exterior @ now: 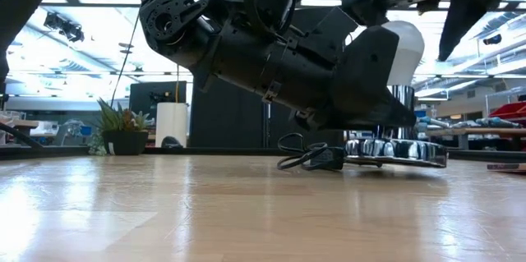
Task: Screw lightbulb
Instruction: Insert the white lightbulb into the silver lamp
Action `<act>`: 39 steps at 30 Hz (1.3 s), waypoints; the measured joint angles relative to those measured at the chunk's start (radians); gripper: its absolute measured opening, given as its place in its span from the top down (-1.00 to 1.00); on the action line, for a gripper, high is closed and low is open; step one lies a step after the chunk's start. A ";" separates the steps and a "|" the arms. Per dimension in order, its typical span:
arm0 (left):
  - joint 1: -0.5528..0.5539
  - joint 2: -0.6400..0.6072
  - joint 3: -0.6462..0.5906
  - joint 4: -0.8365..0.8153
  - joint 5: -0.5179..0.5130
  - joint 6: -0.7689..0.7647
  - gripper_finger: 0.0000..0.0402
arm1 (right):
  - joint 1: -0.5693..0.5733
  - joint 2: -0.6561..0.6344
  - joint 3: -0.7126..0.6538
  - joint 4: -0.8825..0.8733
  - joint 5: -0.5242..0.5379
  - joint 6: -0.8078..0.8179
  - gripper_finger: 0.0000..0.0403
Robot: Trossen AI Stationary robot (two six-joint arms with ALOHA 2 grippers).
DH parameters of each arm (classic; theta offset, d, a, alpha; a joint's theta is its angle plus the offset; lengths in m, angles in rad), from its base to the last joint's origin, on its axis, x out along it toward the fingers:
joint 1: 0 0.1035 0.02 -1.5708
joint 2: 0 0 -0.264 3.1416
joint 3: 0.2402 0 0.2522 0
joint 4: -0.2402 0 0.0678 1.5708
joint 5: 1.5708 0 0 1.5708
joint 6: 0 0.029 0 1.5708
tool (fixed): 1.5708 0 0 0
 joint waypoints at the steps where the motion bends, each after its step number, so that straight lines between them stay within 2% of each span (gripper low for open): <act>1: 0.000 0.000 0.000 -0.002 0.001 0.000 0.06 | -0.001 0.000 0.000 0.002 0.000 -0.066 -0.79; 6: 0.000 0.000 0.000 -0.002 0.014 0.011 0.06 | -0.008 0.005 0.000 0.038 -0.002 -0.324 -0.76; 10: 0.000 0.000 0.000 0.001 0.014 0.018 0.06 | -0.012 0.022 -0.020 0.116 -0.043 -0.426 -0.74; 15: 0.000 0.001 0.000 0.002 0.016 0.018 0.06 | -0.006 0.067 -0.026 0.119 -0.077 -0.498 -0.72; 21: 0.000 0.001 0.000 0.003 0.016 0.018 0.06 | -0.009 0.081 -0.026 0.131 -0.077 -0.459 -0.69; 30: 0.000 0.001 0.000 -0.002 0.019 0.021 0.06 | -0.030 0.082 -0.026 0.122 -0.084 -0.364 -0.26; 34: -0.001 0.001 0.000 -0.001 0.023 0.021 0.06 | -0.030 0.082 -0.026 0.126 -0.085 -0.296 -0.26; 39: -0.001 0.001 0.000 0.000 0.022 0.018 0.06 | -0.035 0.082 -0.026 0.127 -0.087 -0.092 -0.28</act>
